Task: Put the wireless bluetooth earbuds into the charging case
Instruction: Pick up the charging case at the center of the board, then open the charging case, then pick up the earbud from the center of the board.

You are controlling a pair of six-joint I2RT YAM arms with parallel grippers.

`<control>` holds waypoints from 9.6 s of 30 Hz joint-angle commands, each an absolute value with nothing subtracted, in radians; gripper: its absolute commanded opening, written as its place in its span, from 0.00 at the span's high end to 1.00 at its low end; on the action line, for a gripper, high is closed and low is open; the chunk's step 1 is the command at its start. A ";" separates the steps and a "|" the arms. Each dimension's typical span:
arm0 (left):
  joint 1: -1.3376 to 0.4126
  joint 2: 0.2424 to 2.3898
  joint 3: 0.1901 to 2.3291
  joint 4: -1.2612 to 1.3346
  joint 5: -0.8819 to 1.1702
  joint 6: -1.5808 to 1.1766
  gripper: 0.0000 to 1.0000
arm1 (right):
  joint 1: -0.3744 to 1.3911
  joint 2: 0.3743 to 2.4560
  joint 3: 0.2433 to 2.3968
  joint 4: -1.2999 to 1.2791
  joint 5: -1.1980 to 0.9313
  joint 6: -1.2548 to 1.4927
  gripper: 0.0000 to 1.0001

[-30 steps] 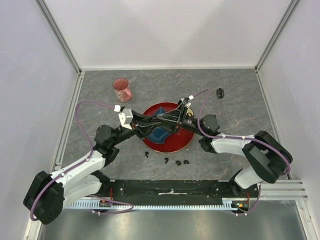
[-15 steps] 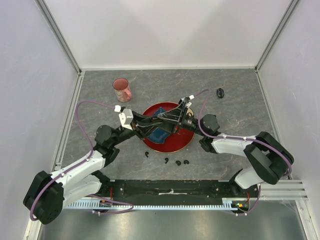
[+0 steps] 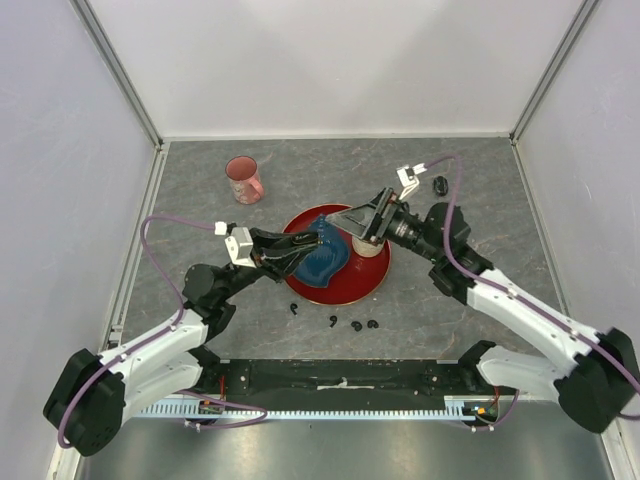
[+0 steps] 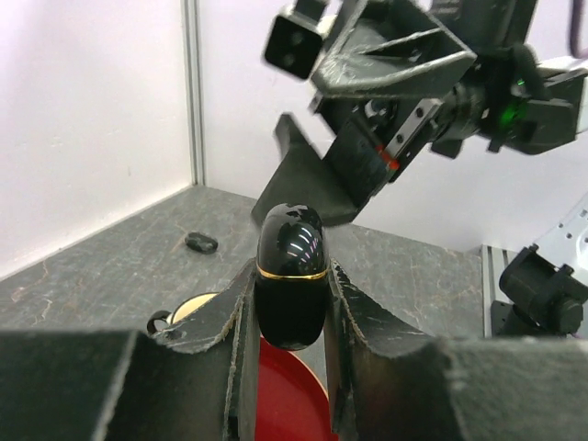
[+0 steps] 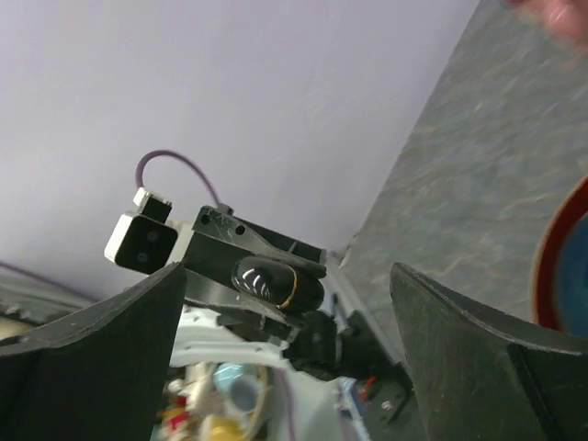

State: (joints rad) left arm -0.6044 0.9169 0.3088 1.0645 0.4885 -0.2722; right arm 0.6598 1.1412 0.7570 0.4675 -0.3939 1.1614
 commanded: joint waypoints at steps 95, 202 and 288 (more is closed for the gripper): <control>-0.615 0.750 0.278 1.080 0.517 -0.169 0.98 | 0.437 1.051 1.015 -0.144 -0.483 0.333 0.02; -0.624 0.882 0.212 1.213 0.540 -0.170 0.98 | 0.683 1.129 1.057 0.163 -0.488 0.492 0.02; -0.624 0.719 0.169 1.040 0.407 -0.072 0.98 | 0.813 1.057 0.515 -0.180 -0.069 0.842 0.53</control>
